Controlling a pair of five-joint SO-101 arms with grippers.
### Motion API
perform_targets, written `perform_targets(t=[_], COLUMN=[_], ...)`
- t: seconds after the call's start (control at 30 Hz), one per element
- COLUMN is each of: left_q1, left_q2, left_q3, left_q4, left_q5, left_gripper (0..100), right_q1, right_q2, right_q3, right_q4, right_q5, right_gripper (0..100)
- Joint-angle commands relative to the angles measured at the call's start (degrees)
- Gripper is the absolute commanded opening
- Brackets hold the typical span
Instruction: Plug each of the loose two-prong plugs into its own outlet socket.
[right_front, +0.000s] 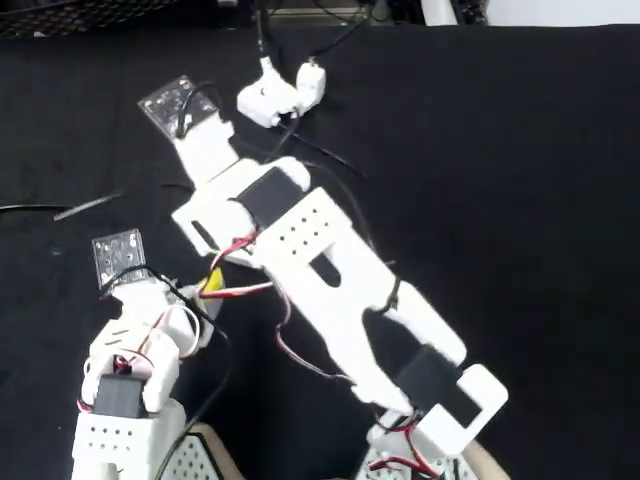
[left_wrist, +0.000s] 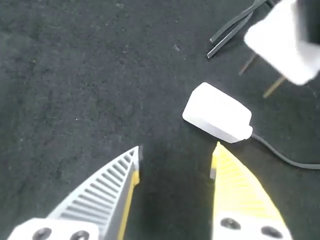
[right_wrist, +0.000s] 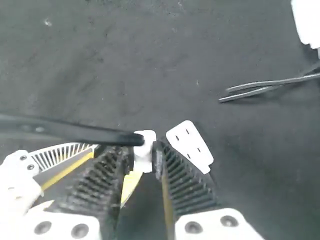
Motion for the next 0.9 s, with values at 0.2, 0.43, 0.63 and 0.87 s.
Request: perform_targets(t=[0.2, 0.43, 0.63, 0.87], left_q1=[0.84, 5.58, 5.49, 0.04], left_q2=[-0.44, -0.44, -0.44, -0.44], left_q3=[-2.07, -1.19, -0.92, -2.77], left_q4=[-1.41, -1.05, -1.41, -1.67], left_q5=[0.18, -0.09, 0.09, 0.09], left_gripper=[24, 24, 24, 24], right_q1=[-2.20, -0.18, -2.99, -3.08], right_q2=[-1.01, -1.01, -0.92, -1.01], right_q3=[-0.40, -1.27, -1.27, -1.63], right_q4=[0.62, -6.59, -1.32, 6.07], right_q5=[-3.34, -2.64, -2.81, -3.08], right_gripper=[1.2, 1.2, 1.2, 1.2])
